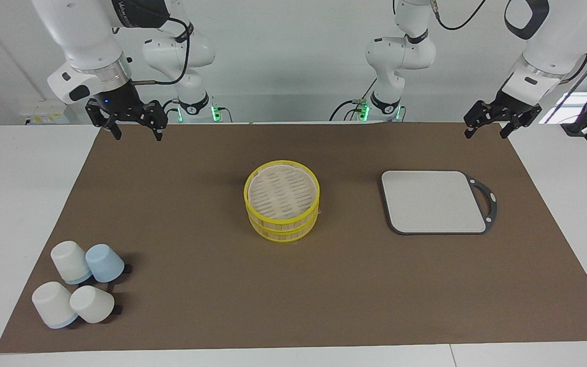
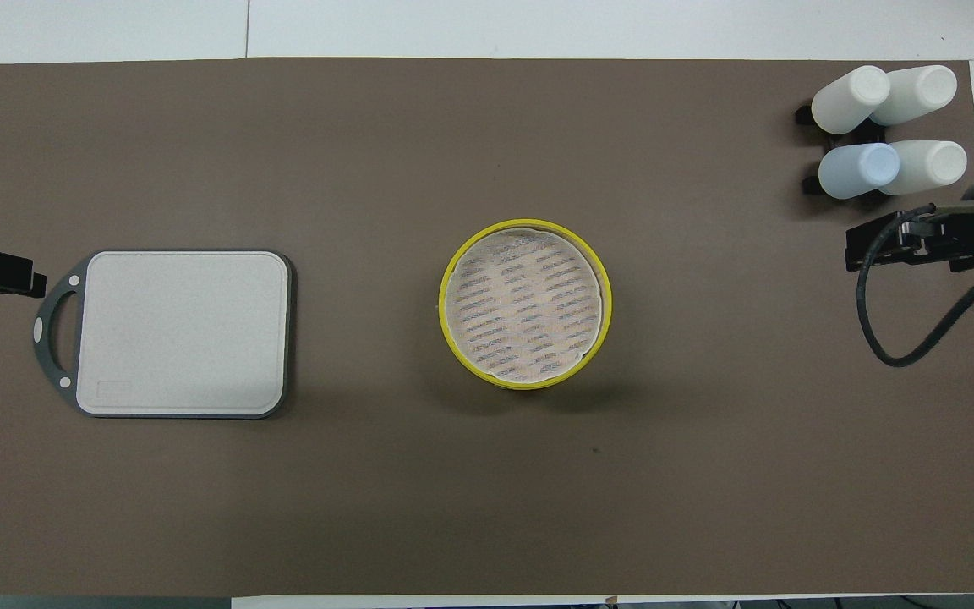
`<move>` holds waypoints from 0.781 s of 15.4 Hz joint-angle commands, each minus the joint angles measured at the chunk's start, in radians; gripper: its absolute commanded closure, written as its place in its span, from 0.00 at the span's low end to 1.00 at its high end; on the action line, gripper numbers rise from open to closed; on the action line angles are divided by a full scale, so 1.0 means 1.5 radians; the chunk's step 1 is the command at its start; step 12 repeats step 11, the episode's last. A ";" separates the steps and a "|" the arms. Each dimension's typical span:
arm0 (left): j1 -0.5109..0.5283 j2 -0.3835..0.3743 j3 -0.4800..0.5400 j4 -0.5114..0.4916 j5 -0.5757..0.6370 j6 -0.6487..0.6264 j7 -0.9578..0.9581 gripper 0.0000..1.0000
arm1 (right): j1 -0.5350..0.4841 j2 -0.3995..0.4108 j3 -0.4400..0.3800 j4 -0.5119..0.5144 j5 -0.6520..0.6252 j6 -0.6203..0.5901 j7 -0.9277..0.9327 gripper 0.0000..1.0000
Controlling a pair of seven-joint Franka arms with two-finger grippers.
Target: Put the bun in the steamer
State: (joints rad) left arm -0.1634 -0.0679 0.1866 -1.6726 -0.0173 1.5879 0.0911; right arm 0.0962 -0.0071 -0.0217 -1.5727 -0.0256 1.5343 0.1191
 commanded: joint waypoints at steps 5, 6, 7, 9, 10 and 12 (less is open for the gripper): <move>-0.008 -0.005 0.005 0.004 0.009 -0.013 0.003 0.00 | -0.035 0.002 0.022 0.004 0.025 0.006 -0.015 0.00; -0.008 -0.005 0.005 0.004 0.009 -0.013 0.003 0.00 | -0.035 0.002 0.022 0.004 0.025 0.005 -0.015 0.00; -0.008 -0.005 0.005 0.004 0.009 -0.013 0.003 0.00 | -0.036 0.002 0.022 0.004 0.025 0.005 -0.015 0.00; -0.008 -0.005 0.005 0.004 0.009 -0.013 0.003 0.00 | -0.038 0.002 0.022 0.005 0.027 0.004 -0.014 0.00; -0.008 -0.005 0.005 0.004 0.009 -0.012 0.003 0.00 | -0.038 0.002 0.023 0.005 0.027 0.004 -0.014 0.00; -0.008 -0.005 0.005 0.004 0.009 -0.012 0.004 0.00 | -0.038 0.002 0.026 0.005 0.028 0.005 -0.014 0.00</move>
